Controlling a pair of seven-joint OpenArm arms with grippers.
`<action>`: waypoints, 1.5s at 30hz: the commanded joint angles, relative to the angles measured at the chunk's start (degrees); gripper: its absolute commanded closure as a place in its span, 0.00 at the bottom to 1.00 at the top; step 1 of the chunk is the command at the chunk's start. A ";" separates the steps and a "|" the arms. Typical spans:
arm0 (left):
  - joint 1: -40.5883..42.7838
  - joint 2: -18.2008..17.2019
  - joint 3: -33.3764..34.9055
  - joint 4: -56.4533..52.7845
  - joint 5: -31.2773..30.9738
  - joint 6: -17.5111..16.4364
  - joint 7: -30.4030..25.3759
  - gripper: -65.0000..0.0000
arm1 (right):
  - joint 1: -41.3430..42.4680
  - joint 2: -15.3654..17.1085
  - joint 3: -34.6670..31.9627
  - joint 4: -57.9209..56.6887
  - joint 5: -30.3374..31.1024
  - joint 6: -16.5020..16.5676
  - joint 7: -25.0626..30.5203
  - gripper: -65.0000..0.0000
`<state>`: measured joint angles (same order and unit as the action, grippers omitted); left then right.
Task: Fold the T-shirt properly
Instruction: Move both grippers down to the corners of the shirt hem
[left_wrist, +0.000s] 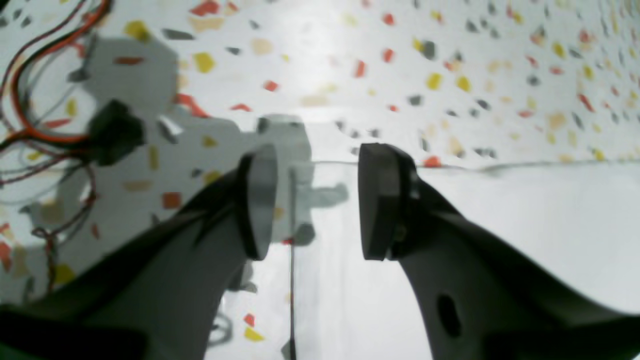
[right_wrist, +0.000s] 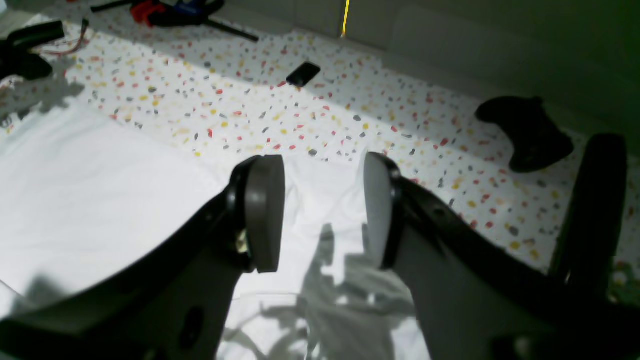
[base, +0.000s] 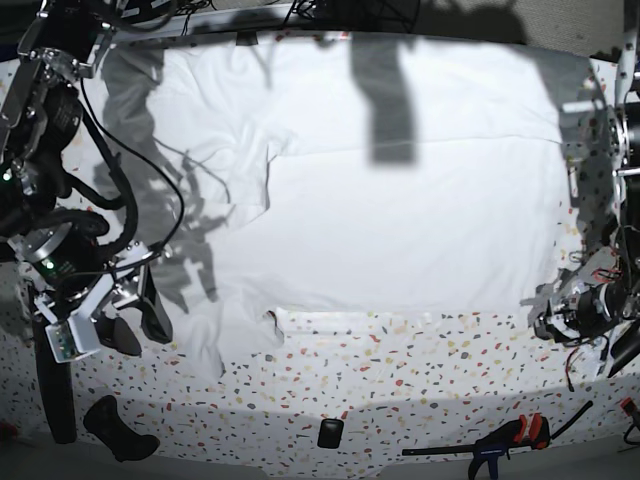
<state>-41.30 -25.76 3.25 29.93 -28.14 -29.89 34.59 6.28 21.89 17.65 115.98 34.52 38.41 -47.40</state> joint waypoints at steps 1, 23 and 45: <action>-1.70 -0.92 -0.31 -0.79 -0.83 -0.20 -1.57 0.60 | 0.81 0.76 0.35 0.96 0.61 0.15 1.55 0.62; 7.23 -0.11 -0.31 -5.79 -7.96 -3.32 -13.51 0.60 | -0.76 0.48 0.35 0.96 0.63 0.17 -1.99 0.62; 6.86 2.05 -0.31 -0.04 -11.32 -7.04 -2.91 0.60 | -0.74 0.48 0.35 0.96 0.63 0.17 -1.97 0.62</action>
<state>-33.17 -23.03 3.01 29.06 -39.09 -36.47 31.70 4.56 21.74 17.65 115.98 34.65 38.41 -50.94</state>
